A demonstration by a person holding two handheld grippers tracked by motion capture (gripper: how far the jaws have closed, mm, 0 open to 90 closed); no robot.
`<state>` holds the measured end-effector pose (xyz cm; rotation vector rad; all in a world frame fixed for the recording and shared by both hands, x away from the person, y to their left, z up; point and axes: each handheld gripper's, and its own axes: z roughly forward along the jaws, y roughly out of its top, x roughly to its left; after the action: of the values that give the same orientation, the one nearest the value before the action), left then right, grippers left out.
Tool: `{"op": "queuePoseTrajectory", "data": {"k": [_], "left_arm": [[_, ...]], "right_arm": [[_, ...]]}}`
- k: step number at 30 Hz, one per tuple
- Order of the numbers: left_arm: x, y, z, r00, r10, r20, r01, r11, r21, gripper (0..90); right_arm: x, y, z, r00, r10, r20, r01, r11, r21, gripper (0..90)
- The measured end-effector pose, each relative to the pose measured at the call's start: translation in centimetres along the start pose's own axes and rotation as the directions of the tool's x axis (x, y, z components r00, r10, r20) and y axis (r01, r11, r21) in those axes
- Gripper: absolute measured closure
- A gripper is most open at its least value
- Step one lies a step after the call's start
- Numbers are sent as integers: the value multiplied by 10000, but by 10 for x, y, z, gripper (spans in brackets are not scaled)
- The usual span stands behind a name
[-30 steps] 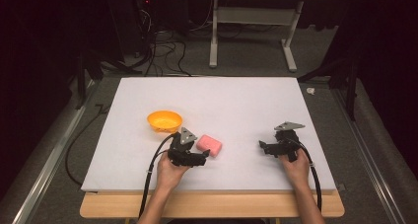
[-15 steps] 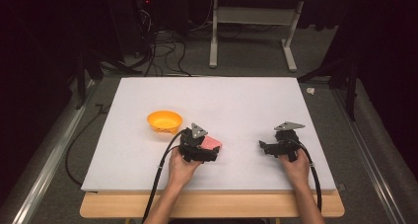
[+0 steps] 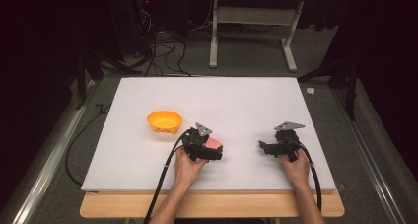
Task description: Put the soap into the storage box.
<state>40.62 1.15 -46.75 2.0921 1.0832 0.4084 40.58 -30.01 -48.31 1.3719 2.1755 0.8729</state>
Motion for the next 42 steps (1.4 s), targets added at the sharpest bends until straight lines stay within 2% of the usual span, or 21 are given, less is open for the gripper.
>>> {"op": "queuePoseTrajectory", "data": {"k": [3,11,13,20,24,36,42], "left_arm": [[1,-2,6,9999,-26,-138,29,9999,165,13],[2,-7,16,9998,-40,-190,50,9985,538,10],[0,-9,17,9994,73,-326,-57,9987,509,10],[0,-9,17,9993,137,-353,-120,9988,475,28],[-2,-9,14,9992,186,-357,-173,9992,359,131],[-1,-9,12,9995,167,-250,-156,9990,420,137],[1,-6,1,9999,167,-10,-167,9998,127,137]], "right_arm": [[0,0,0,10000,-2,0,2,10000,-1,148],[0,0,0,10000,-2,-1,2,10000,-1,148],[0,0,0,10000,-19,0,19,10000,3,148],[0,0,0,10000,-21,1,21,10000,3,148],[0,0,0,10000,-27,-5,27,10000,0,148],[0,0,0,10000,-43,3,43,10000,-3,148],[0,0,0,10000,-39,4,39,10000,-2,148]]}}
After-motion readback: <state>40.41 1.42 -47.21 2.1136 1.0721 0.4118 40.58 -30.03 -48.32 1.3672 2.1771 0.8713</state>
